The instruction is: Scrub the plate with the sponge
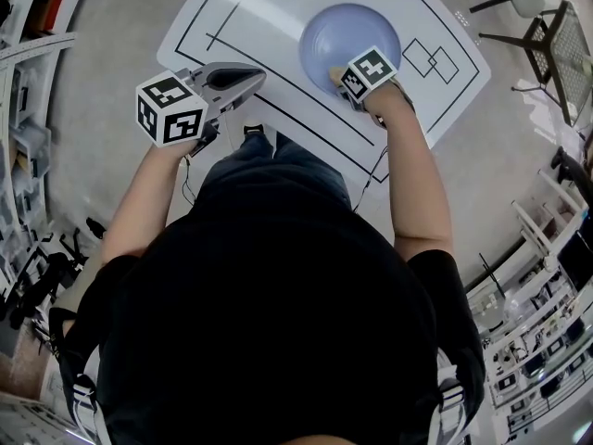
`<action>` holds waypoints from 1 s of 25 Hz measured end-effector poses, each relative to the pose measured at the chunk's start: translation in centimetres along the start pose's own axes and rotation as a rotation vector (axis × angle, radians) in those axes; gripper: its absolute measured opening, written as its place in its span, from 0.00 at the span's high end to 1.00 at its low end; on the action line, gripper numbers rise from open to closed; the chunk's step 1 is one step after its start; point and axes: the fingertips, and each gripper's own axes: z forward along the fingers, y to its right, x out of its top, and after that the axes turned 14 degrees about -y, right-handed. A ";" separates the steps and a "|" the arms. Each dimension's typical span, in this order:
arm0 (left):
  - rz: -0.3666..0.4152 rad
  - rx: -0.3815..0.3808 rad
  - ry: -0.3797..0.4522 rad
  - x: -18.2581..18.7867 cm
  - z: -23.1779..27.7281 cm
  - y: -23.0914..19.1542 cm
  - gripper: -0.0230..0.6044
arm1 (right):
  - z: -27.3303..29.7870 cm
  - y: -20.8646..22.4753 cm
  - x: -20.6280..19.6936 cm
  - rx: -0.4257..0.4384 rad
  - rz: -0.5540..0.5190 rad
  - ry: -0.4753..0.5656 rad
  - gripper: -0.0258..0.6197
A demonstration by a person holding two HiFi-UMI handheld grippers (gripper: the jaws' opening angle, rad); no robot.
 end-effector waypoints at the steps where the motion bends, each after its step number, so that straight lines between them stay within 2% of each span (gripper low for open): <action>1: -0.002 -0.001 -0.001 -0.1 0.0 0.0 0.96 | 0.0 -0.1 0.2 0.007 -0.001 0.005 0.89; 19: -0.018 0.003 -0.009 -0.3 0.5 -0.5 0.96 | -0.7 -1.9 6.0 0.134 -0.027 0.100 0.89; 25: -0.023 0.004 -0.005 -0.2 0.4 -0.7 0.95 | -1.9 -1.2 7.9 0.144 0.004 0.190 0.89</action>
